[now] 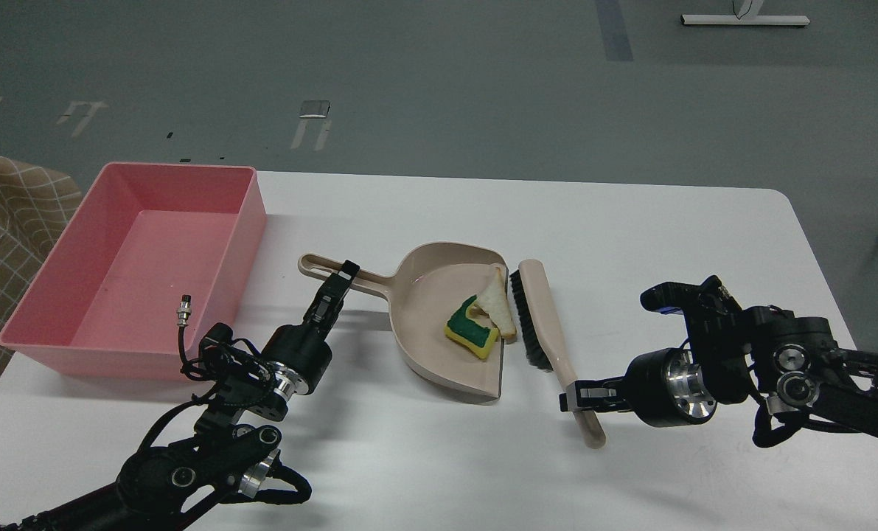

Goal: Sweep and dump garbage into bin
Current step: 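Sweep the brush across the sponge and trash into the dustpan, then lift the brush away from the dustpan with the right gripper, then lift the dustpan with the left gripper over the pink bin, then tilt the dustpan over the bin to dump its contents, then bring the empty dustpan back down onto the table with the left gripper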

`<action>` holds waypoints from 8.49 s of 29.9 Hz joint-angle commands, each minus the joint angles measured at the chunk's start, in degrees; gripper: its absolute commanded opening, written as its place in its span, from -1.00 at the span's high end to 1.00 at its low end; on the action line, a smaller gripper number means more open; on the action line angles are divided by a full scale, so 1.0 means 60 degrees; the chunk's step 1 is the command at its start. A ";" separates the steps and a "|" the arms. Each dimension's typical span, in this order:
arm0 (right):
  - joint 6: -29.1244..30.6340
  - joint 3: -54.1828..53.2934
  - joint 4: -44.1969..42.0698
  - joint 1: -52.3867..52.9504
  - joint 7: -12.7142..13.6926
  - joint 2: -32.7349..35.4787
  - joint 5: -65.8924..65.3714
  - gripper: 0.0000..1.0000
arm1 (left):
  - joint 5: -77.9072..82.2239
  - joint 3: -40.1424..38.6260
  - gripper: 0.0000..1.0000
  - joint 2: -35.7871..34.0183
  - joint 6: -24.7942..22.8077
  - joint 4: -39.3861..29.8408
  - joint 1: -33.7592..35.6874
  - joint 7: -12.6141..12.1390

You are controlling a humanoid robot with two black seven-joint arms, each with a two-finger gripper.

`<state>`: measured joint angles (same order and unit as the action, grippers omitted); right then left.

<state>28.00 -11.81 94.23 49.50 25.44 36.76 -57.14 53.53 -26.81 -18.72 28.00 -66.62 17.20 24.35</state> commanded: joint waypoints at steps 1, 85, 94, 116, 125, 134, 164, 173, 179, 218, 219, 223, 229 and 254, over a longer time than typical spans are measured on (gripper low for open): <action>0.0000 -0.0345 -0.0148 0.0012 -0.0066 -0.0412 0.0031 1.00 | 0.0000 0.0000 1.00 0.0015 -0.0001 0.0000 0.0004 -0.0001; 0.0000 -0.2295 -0.0061 0.0085 -0.0066 0.2663 0.1555 1.00 | -0.1581 -0.0161 1.00 -0.2181 -0.0001 -0.1802 0.1146 -0.0484; 0.0000 -0.2295 -0.0061 0.0085 -0.0066 0.2648 0.1555 1.00 | -0.1963 -0.0147 1.00 -0.2841 -0.0001 -0.2183 0.1264 -0.0499; 0.0000 -0.2251 -0.0090 -0.0002 -0.0066 0.2545 0.1555 1.00 | -0.2315 -0.1172 1.00 -0.5169 -0.0001 -0.2022 0.1513 -0.0469; 0.0000 -0.2236 -0.0090 -0.0017 -0.0066 0.2516 0.1555 1.00 | -0.2797 -0.1172 1.00 -0.5990 -0.0001 -0.2022 0.1469 -0.0411; 0.0000 -0.2236 -0.0105 -0.0090 -0.0066 0.2516 0.1555 1.00 | -0.3924 -0.1187 1.00 -0.6474 -0.0155 -0.2022 0.1469 -0.0411; 0.0000 -0.2251 -0.0119 -0.0149 -0.0066 0.2516 0.1540 1.00 | -0.5054 -0.1333 1.00 -0.8085 -0.1210 -0.1568 0.0327 0.0608; 0.0000 -0.2251 -0.0149 -0.0178 -0.0066 0.2516 0.1540 1.00 | -0.4908 -0.1260 1.00 -0.8568 -0.1210 -0.1290 -0.0039 0.0608; 0.0000 -0.2251 -0.0163 -0.0222 -0.0066 0.2502 0.1540 1.00 | -0.4455 -0.1245 1.00 -0.8890 -0.1196 -0.1070 -0.0127 0.0608; 0.0000 -0.2236 -0.0163 -0.0339 -0.0066 0.2311 0.1525 1.00 | -0.1300 -0.1991 1.00 -0.9594 -0.1327 -0.1099 0.0034 0.0608; 0.0000 -0.2236 -0.0163 -0.0368 -0.0066 0.2297 0.1525 1.00 | -0.1782 -0.2065 1.00 -0.9609 -0.1516 -0.1099 0.0034 0.0608; 0.0000 -0.2236 -0.0163 -0.0369 -0.0066 0.2296 0.1525 1.00 | -0.3030 -0.2504 1.00 -0.9638 -0.2409 -0.1114 0.0034 0.0608; 0.0000 -0.2236 -0.0163 -0.0369 -0.0051 0.2282 0.1525 1.00 | -0.4465 -0.3690 1.00 -0.9536 -0.4268 -0.1274 0.0034 0.0608; 0.0000 -0.2236 -0.0163 -0.0369 -0.0037 0.2267 0.1525 1.00 | -0.5114 -0.3823 1.00 -0.7602 -0.4550 -0.4570 0.0298 0.0608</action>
<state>28.00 -25.22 93.25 47.28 25.23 50.36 -47.99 20.95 -49.84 -65.85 0.53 -93.37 19.37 28.00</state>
